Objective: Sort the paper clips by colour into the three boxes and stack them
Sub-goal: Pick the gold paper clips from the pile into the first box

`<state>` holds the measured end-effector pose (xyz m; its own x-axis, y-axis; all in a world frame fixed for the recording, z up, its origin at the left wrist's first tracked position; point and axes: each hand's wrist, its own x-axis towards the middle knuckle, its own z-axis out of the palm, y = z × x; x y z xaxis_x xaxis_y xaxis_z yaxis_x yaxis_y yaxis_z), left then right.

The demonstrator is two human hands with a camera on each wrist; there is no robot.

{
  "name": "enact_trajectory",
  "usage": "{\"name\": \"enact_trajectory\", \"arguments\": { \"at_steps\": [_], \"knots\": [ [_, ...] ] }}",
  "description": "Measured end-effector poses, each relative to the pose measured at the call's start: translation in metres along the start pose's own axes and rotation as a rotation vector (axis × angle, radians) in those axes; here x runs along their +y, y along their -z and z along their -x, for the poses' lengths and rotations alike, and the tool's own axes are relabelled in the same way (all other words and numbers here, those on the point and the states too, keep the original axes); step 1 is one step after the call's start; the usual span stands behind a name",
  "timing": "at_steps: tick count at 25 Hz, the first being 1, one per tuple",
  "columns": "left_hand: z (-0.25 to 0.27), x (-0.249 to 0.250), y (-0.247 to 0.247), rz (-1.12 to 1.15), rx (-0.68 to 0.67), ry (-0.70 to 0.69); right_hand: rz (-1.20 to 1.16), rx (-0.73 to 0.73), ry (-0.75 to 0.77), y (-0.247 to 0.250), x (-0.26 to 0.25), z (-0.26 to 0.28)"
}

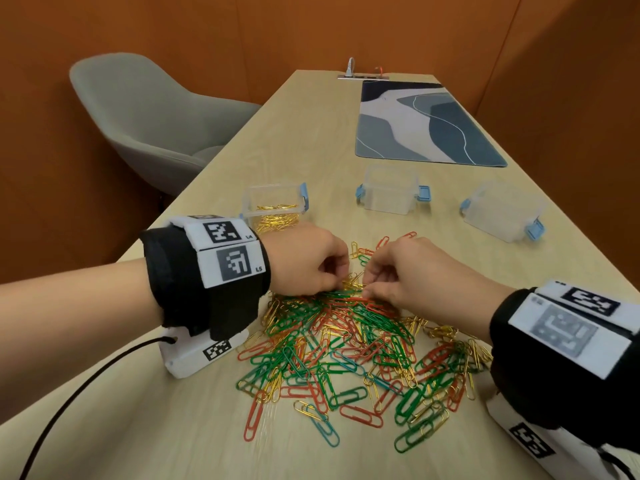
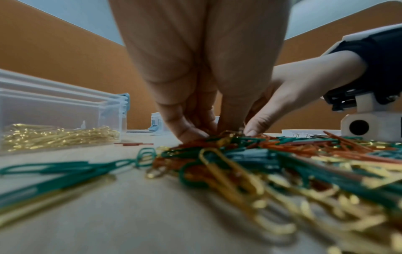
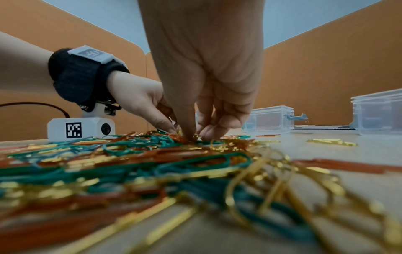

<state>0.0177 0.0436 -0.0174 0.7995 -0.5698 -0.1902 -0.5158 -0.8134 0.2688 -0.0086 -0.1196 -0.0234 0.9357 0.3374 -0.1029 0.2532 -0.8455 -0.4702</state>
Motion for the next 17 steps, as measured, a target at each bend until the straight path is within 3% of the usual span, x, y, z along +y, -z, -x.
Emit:
{"name": "enact_trajectory", "arguments": {
  "at_steps": [6,12,17],
  "knots": [
    [0.011,-0.009,0.006,0.312,0.136,0.074,-0.009,-0.017,-0.003,0.005,0.001,0.004],
    [0.023,-0.012,0.018,1.211,-0.012,0.409,-0.092,0.170,0.105,0.008,-0.001,0.006],
    [0.019,-0.005,0.017,1.452,-0.143,0.466,-0.214,0.249,0.347,0.008,-0.010,0.010]
  ]
}}
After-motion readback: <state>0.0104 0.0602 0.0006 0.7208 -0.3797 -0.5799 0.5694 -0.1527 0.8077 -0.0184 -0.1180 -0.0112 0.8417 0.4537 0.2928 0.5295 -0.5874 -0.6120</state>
